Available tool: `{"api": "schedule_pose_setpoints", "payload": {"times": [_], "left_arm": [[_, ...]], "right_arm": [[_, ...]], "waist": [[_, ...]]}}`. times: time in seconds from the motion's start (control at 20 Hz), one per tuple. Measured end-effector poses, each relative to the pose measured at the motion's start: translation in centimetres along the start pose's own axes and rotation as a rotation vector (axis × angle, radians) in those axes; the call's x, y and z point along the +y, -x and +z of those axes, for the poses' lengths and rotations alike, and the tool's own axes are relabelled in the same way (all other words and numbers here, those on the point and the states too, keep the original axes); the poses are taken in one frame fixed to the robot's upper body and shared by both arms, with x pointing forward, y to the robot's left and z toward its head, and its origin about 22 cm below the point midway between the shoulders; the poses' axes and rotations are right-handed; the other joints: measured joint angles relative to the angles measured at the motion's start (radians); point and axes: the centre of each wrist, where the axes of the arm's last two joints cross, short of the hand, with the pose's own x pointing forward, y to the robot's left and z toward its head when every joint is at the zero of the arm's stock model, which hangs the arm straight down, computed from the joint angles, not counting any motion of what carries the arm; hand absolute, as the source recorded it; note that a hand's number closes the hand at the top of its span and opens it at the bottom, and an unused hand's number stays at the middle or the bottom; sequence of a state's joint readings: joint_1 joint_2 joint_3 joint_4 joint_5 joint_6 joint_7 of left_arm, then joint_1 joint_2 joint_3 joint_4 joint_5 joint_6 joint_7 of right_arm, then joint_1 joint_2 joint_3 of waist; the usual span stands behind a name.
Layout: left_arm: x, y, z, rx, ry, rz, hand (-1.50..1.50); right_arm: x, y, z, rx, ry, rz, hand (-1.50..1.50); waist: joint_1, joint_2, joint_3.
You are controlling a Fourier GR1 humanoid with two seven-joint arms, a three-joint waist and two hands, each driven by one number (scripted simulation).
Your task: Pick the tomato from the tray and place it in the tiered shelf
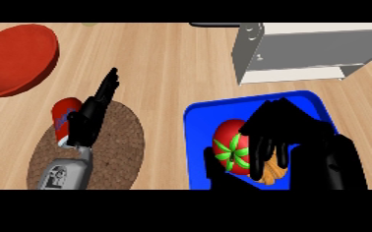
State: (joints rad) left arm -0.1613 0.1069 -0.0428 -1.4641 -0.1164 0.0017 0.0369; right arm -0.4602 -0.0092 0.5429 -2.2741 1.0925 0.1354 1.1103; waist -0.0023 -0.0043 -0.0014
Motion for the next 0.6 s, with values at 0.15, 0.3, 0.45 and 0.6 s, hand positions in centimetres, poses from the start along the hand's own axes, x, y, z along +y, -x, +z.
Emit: {"api": "schedule_pose_setpoints", "payload": {"times": [0.15, 0.3, 0.45, 0.6], "left_arm": [[-0.3, -0.5, -0.2, -0.004, -0.002, -0.003, 0.00], [0.0, -0.3, -0.3, 0.000, 0.002, -0.006, 0.00], [-0.8, -0.2, -0.2, 0.004, 0.005, 0.003, 0.00], [-0.5, 0.2, -0.3, 0.005, 0.006, 0.002, 0.00]], "right_arm": [[-1.4, -0.7, -1.2, -0.012, 0.084, 0.003, 1.50], [-2.6, -1.0, -2.5, -0.014, 0.158, 0.030, 1.50], [-3.6, -1.4, -4.8, -0.002, 0.203, 0.060, 1.50], [-4.5, -1.9, -6.3, 0.009, 0.233, 0.072, 1.50]], "waist": [[0.000, 0.000, 0.000], [-0.003, 0.000, 0.000], [0.000, 0.001, 0.000], [0.000, 0.001, 0.000]]}}
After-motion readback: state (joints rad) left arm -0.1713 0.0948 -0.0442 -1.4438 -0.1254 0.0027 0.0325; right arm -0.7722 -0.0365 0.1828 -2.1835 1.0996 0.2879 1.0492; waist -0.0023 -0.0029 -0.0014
